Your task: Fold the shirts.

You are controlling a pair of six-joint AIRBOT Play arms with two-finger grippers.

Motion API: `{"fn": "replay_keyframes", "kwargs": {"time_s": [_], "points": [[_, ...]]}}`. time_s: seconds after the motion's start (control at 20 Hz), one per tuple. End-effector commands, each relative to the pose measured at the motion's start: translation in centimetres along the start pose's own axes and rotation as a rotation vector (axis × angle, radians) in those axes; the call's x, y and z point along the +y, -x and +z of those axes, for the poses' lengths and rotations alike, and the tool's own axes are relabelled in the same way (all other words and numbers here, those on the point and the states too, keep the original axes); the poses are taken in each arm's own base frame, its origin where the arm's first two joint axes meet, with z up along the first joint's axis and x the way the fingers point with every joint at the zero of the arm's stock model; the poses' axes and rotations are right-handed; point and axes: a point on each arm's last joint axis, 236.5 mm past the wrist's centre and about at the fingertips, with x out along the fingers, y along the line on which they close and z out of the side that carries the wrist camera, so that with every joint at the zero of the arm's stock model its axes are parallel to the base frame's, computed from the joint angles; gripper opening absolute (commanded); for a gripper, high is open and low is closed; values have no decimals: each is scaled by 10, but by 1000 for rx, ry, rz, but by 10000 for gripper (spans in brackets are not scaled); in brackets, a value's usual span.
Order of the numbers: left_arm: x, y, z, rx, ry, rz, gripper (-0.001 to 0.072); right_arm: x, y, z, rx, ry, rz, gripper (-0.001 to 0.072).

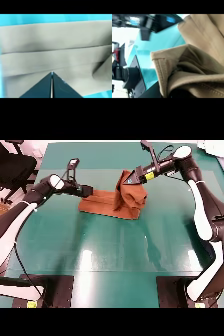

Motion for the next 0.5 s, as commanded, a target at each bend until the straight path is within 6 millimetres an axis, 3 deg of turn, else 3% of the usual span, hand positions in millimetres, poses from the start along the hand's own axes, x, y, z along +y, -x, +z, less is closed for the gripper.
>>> {"fn": "replay_keyframes", "kwargs": {"time_s": [0.0,0.2,0.45], "points": [[16,11,0,15,-18,29,19,-25,-23,3,-18,-71,-11,20],[15,11,-1,16,-16,26,19,-34,-59,10,-47,-126,12,20],[14,11,-3,25,-15,23,19,-22,-94,23,-102,-146,49,20]]}}
